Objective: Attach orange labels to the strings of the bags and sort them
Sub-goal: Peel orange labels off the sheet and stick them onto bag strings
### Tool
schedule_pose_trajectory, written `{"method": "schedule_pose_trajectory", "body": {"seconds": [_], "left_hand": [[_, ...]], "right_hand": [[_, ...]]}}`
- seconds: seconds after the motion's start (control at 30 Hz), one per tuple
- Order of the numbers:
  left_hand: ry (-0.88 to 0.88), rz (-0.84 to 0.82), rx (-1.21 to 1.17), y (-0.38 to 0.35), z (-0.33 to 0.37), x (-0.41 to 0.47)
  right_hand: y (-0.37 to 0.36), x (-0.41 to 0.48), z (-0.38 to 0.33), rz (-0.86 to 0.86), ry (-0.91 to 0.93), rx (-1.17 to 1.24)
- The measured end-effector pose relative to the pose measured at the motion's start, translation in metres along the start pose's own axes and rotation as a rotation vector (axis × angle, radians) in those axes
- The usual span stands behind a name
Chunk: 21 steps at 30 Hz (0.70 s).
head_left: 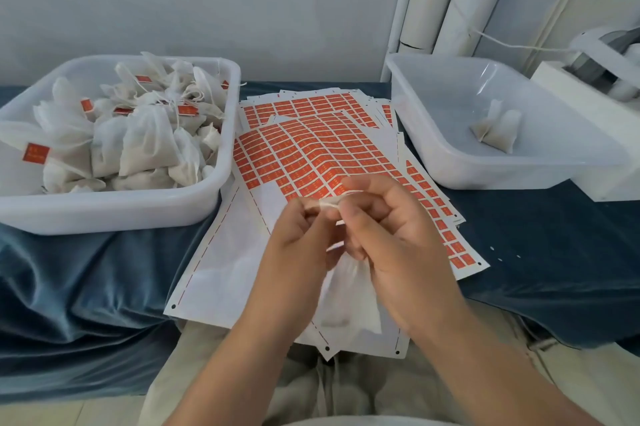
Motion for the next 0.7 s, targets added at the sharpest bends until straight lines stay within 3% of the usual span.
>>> {"method": "schedule_pose_trajectory", "body": {"seconds": [0.1,0.23,0.4,0.7], "left_hand": [[0.122,0.060,-0.067,-0.012,-0.021,-0.009],[-0.106,0.163,0.384,-0.014,-0.017,-0.018],[-0.152,0.180,0.330,-0.005,-0.005,-0.011],[-0.206,0.011,0.251,-0.006,0.005,-0.003]], "right_hand": [[-0.004,-0.012,0.006,0.158,0.117,-0.155],[-0.016,-0.024,0.010,0.214,0.176,-0.250],[-0.009,-0.016,-0.014,0.151,0.264,-0.364],[0.029,0.007,-0.025,0.183,0.150,-0.325]]}}
Point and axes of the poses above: each hand's wrist, its own x-axis towards the middle knuckle, its own y-axis out of the back of the hand, z = x × y, the point moved 7 cm from there along x, towards the middle knuckle, and after that the axes turned 1 degree about x, right-handed, at the moved point
